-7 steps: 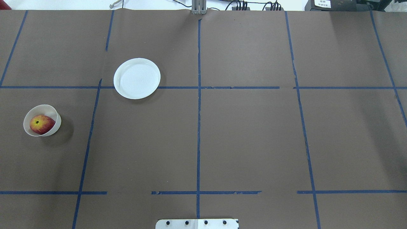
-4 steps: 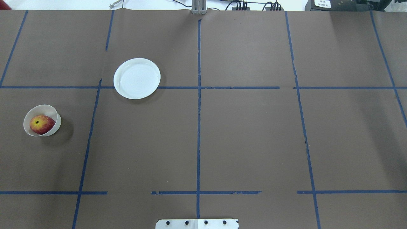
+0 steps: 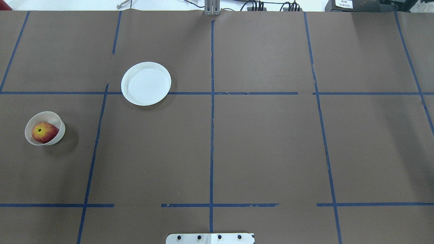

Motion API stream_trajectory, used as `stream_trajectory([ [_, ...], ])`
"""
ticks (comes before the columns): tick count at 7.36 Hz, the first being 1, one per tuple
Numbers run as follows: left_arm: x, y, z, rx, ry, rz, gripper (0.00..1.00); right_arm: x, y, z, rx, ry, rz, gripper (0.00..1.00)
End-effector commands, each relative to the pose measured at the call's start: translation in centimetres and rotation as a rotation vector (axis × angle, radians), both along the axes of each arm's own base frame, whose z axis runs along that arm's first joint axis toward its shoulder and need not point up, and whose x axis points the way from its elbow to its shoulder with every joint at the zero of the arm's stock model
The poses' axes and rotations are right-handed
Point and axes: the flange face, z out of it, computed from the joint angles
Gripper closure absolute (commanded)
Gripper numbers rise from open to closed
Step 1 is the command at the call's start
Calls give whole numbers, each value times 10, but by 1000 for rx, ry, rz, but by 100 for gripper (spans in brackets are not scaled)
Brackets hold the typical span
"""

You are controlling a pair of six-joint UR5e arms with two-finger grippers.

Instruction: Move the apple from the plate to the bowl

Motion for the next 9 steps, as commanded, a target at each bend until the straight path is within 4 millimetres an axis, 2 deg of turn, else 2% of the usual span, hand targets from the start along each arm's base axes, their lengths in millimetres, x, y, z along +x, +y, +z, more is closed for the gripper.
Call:
stream_trajectory([
  [1, -7, -5, -6, 16, -13, -11, 0, 0, 0, 1, -1, 0, -1, 0],
  [4, -7, -1, 4, -10, -19, -14, 0, 0, 0, 0, 0, 0, 0, 0],
  [9, -7, 2, 8, -27, -14, -16, 0, 0, 0, 1, -1, 0, 0, 0],
])
